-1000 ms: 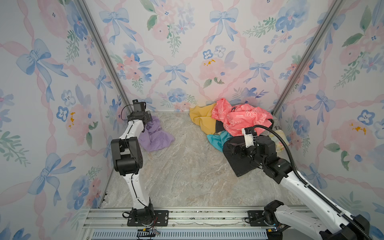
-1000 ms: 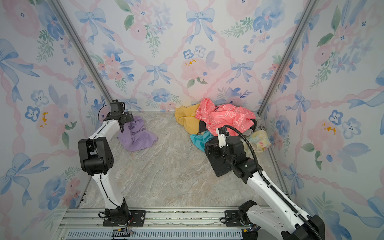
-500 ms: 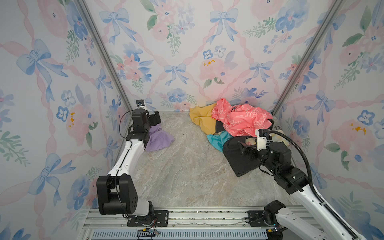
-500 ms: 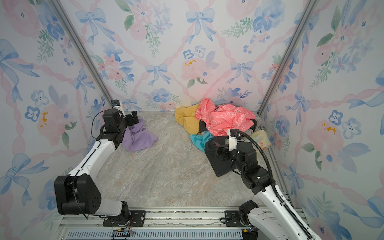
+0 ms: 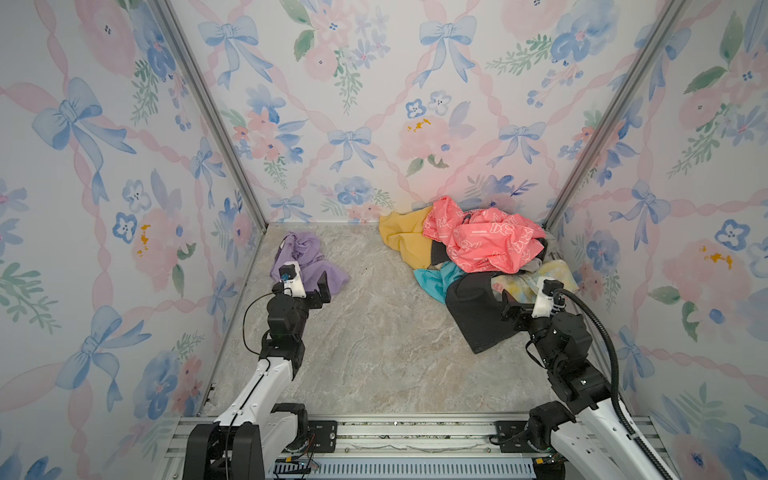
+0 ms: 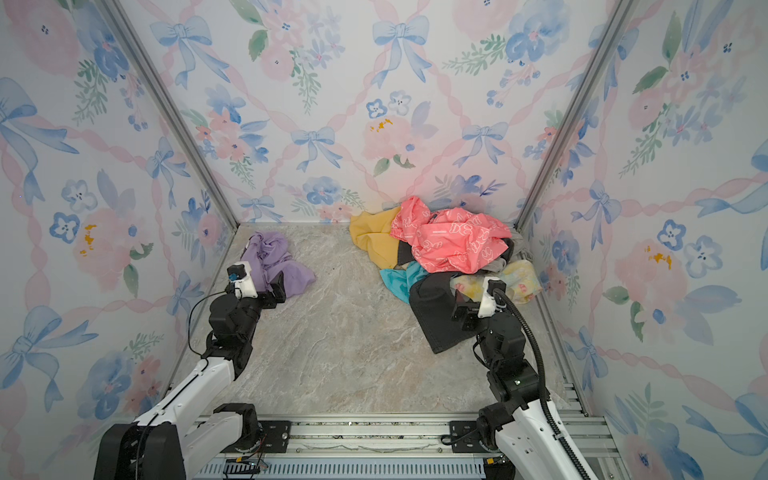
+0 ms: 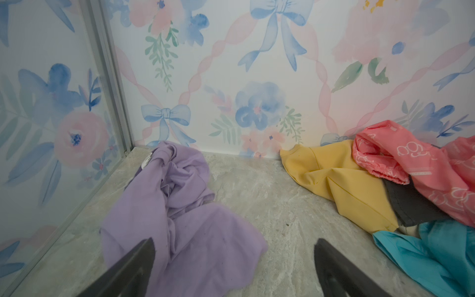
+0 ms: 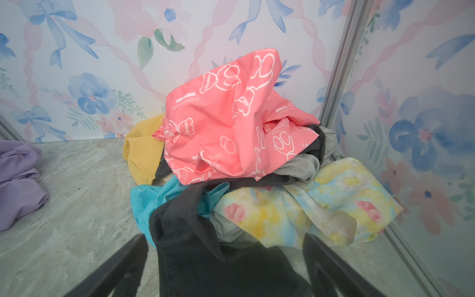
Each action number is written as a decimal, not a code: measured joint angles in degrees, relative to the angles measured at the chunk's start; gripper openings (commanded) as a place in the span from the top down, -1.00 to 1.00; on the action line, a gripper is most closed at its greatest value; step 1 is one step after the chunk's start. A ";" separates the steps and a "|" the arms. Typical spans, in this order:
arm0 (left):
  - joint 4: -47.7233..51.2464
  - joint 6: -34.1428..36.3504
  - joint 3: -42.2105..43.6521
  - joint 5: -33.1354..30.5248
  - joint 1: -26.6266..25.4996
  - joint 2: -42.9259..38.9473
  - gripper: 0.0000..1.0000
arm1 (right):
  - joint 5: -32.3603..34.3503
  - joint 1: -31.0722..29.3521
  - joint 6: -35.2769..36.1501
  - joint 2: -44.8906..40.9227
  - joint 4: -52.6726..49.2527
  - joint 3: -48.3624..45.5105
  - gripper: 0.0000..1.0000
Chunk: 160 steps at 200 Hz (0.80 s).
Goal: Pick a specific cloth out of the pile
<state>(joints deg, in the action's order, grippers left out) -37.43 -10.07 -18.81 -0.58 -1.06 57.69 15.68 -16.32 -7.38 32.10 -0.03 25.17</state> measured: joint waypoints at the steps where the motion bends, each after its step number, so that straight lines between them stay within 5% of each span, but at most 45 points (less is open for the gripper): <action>1: -0.22 0.00 0.24 -0.07 -0.02 0.02 -0.96 | 0.07 0.11 0.02 0.04 0.26 -0.20 -0.94; 84: -14.67 2.84 3.87 -2.71 -1.20 21.07 -0.96 | 2.99 8.68 4.04 23.30 28.30 -10.43 -0.94; 160: -26.05 1.09 4.09 -1.51 2.25 26.56 -0.96 | 1.44 10.73 5.77 45.83 51.49 -11.39 -0.94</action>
<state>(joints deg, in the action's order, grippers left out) -63.48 -8.97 -14.72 -2.09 1.19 84.25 17.12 -5.58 -1.61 77.93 51.46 13.78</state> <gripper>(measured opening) 0.979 0.970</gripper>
